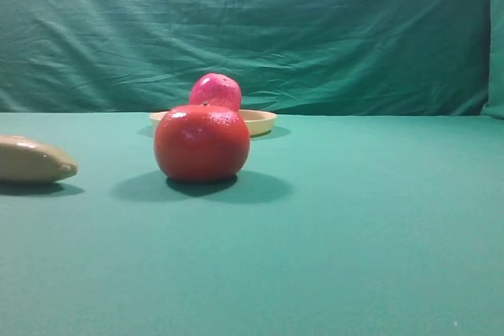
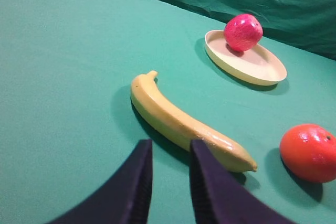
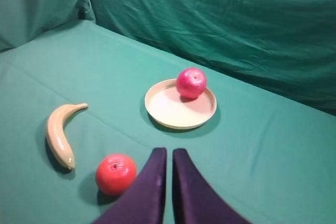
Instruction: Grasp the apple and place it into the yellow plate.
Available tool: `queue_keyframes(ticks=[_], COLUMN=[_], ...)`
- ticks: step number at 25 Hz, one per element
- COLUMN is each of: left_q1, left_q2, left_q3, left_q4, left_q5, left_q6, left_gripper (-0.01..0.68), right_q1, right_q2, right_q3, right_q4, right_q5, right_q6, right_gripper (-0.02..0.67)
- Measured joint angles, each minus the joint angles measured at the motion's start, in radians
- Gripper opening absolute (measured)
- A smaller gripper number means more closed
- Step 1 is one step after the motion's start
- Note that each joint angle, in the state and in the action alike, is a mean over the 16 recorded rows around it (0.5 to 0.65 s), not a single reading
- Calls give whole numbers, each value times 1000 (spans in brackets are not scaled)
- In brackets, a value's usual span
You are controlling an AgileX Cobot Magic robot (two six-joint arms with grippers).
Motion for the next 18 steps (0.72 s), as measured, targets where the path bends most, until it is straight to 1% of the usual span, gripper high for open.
queue_keyframes(ticks=[5, 9, 13, 18], left_q1=[0, 0, 0, 0], left_q2=[0, 0, 0, 0], left_q3=[0, 0, 0, 0], left_q4=[0, 0, 0, 0], left_q5=[0, 0, 0, 0], left_q6=[0, 0, 0, 0], left_gripper=[157, 157, 157, 157], right_q1=[-3, -25, -72, -165], right_q2=[-88, -140, -192, -272], right_q3=[22, 47, 105, 234], right_q4=[-28, -55, -81, -101], right_q5=[17, 16, -10, -81], right_q6=[21, 42, 65, 85], right_gripper=[0, 0, 0, 0])
